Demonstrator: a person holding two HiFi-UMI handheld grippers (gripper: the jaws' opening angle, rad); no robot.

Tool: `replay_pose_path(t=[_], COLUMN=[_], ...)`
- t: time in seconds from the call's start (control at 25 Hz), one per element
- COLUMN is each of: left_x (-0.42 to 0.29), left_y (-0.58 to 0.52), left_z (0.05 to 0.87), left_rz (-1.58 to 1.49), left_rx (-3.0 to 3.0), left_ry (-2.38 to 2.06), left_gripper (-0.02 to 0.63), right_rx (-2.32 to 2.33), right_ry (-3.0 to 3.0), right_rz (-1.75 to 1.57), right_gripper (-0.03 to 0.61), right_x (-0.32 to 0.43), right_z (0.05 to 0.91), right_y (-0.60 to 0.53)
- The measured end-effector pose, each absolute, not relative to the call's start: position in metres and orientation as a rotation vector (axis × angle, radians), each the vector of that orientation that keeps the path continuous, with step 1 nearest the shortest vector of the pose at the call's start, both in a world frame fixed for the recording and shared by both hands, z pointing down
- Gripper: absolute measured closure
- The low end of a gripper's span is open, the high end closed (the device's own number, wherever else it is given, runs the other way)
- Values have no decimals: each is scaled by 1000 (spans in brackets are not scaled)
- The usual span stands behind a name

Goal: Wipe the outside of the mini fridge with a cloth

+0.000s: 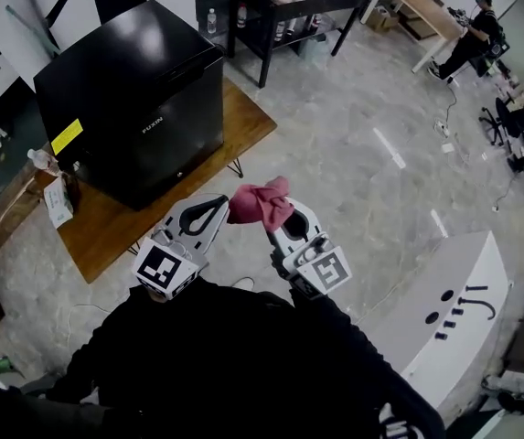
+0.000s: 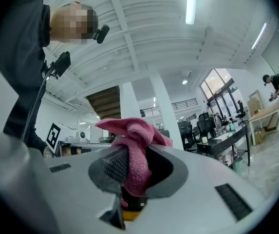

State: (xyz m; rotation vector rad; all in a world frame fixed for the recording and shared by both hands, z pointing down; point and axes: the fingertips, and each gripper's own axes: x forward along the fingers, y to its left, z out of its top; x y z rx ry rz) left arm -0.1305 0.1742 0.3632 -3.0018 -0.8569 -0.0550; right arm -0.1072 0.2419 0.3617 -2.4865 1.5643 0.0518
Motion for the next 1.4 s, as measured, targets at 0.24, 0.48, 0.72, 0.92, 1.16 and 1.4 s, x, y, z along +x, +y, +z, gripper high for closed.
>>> replay_pose_path(t=[0.24,0.48,0.72,0.92,1.16,1.4], left_x=[-101,-19,86,88,195,194], left_y=[213,209,208,209,163,172], left_z=[372,382,379,374,371,375], left_rz=[-79,-75,-44,-35,-61,-39], left_rx=[-2984,-3020,-3086,-3078,-3111,-3137], left_ry=[-861,-858,-890,-917,-903,-838], left_gripper=[607,607,607,607,607,607], right_rx=[-2481,-2512,-2583,-2593,-2594,-2546], right_ry=[1543,1498,1485,1544,1569,1614], right_rz=[63,16,-12,-12,-60,-70], right_gripper=[503,503,503,503,503,503], right_x=[-77,0,103,117,232,240], right_z=[362,370,369,361,360,369], right_y=[278,276,271,261,206,203])
